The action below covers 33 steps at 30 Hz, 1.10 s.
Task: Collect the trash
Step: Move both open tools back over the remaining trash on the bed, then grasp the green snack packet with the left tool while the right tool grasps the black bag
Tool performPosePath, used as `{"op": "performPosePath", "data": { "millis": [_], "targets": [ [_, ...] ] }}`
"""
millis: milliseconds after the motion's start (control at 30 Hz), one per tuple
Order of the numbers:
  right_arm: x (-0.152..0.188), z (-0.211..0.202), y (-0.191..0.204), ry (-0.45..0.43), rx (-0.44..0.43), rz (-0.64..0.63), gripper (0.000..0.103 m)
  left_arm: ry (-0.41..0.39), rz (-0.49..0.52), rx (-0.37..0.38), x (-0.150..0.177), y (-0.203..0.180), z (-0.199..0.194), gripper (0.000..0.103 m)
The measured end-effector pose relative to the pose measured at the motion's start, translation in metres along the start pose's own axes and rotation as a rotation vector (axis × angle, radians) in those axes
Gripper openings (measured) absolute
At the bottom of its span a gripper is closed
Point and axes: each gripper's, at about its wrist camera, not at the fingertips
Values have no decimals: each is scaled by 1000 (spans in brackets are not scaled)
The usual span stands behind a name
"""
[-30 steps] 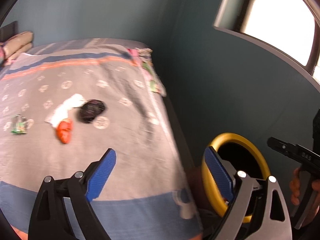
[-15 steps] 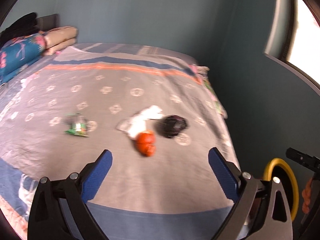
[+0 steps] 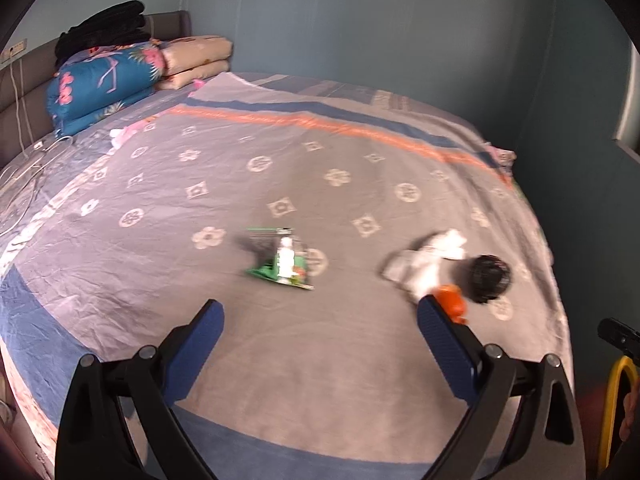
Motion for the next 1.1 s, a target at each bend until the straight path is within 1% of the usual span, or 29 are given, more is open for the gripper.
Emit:
{"op": "performPosePath", "data": {
  "millis": [100,167,367,400,500,567,667,833,1000,1033,1067,1100],
  "targets": [
    [-4,32,9,21,7,-7,77,18,-13,-30,-2,14,18,94],
    [-8,46,11,30,15,-8,77,30,-21,-43,-3,22,30,94],
    [-20,94,21,47,68,-26,77,69,-30,-81,-4,37,68,94],
    [-23,103,21,51,75,-25,77,75,-32,-86,-5,39,74,94],
    [-31,129,19,51,106,-16,83,93,-40,-100,-10,47,94,94],
    [-35,140,18,52,122,-12,83,96,-42,-113,-13,49,103,94],
    [-44,160,18,51,145,-5,83,109,-37,-120,-18,50,121,94],
    [-53,189,28,28,195,-46,83,124,-22,-123,-21,44,151,94],
    [-59,210,36,33,211,-67,85,131,29,-151,-24,33,175,93],
    [-59,213,41,27,216,-82,85,131,36,-148,-24,31,178,92],
    [-59,215,43,27,218,-94,83,135,40,-140,-25,30,180,86],
    [-58,218,47,30,216,-107,77,143,48,-134,-24,27,184,81]
  ]
}}
Point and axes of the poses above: each gripper's, at about its wrist camera, not at the fingertips, and z roughly the way its jaws point, y to its left, x to its underside, and after that the axes turned 8 degrees about z, right-handed
